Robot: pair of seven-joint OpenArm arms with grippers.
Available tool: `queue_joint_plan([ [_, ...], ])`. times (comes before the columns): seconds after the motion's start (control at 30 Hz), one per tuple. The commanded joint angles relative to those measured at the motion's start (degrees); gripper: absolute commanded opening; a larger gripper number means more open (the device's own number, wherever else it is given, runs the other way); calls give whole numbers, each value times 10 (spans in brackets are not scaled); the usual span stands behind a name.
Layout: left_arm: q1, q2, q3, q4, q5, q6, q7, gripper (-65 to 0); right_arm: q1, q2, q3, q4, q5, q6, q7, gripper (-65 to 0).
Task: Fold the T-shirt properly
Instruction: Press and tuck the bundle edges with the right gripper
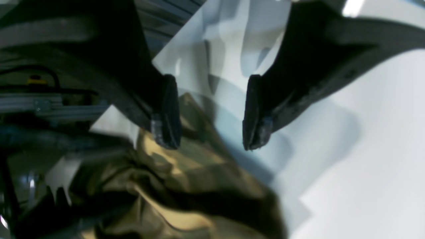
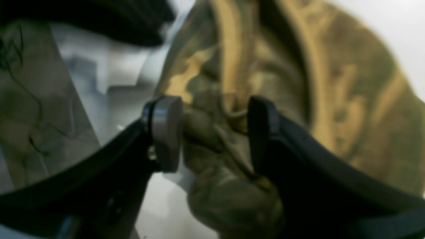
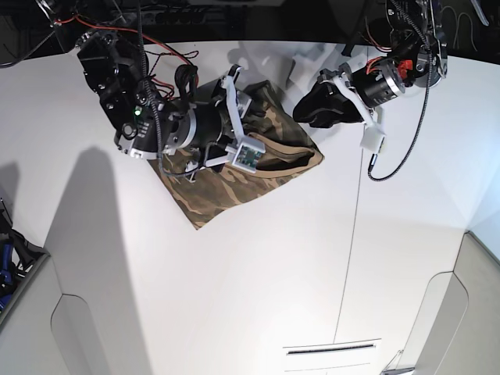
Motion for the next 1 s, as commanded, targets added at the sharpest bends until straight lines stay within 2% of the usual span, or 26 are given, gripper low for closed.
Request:
queue_joint_plan([
  [0.0,-3,-4,-7,10,-13,-7,-6,-319,7,6,-5,11,-2,-4,19,-342],
  [0.07,-3,-4,-16,10,-14,-7,-6,-319,7,17,-15,10,-11,-4,40,-346],
  [0.1,-3,-4,-19,10,-14,-7,-6,-319,7,20,-16,10,-17,-4,47,-378],
  [0.23,-2,-4,-32,10,-14,-7,-6,-319,7,25,-15,10,-22,-12,49,-627],
  [0.27,-2,-4,-36,10,-14,-7,-6,-319,7,25,-15,10,-22,-13,51,-650],
  [0.37,-3,-4,-51,10,-16,-7,-6,-319,7,24,-16,10,-8,-17,51,-650],
  [0.57,-2,-4,-96,10,-19,-7,-5,-319,6,24,-15,27,72,-19,50,-650],
  [0.67,-2,-4,-113,10,-45,-7,12,-319,6,24,-15,50,104,-19,48,-650],
  [0.97,-2,-4,-115,10,-51,-7,16,-319,6,10,-16,83,138,-19,37,-650],
])
